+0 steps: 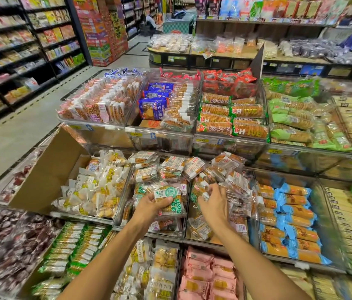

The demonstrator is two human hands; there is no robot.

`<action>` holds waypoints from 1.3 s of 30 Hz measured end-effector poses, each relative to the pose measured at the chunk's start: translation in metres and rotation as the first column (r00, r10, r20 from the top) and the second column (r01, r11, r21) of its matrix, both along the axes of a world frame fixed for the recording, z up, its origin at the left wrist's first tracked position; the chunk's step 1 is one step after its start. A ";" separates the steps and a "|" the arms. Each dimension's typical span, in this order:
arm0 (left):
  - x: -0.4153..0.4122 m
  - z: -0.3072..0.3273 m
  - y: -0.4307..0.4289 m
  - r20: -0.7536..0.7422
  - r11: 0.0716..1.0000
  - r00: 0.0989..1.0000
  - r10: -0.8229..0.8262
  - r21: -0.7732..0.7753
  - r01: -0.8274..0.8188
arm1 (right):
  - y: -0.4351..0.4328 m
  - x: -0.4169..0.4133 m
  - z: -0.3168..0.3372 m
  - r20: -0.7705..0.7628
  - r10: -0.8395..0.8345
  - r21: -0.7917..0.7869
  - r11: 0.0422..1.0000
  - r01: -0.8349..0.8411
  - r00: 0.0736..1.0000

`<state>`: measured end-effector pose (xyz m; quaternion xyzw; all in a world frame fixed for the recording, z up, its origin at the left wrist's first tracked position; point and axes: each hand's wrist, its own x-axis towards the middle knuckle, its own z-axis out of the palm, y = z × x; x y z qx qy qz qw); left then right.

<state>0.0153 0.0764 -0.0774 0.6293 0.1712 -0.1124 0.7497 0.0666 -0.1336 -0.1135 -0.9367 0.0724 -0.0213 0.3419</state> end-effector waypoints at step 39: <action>0.016 0.017 -0.009 -0.126 0.960 0.954 -0.273 -0.094 0.262 | -0.044 -0.053 0.031 -0.312 0.041 0.897 0.341 0.280 0.949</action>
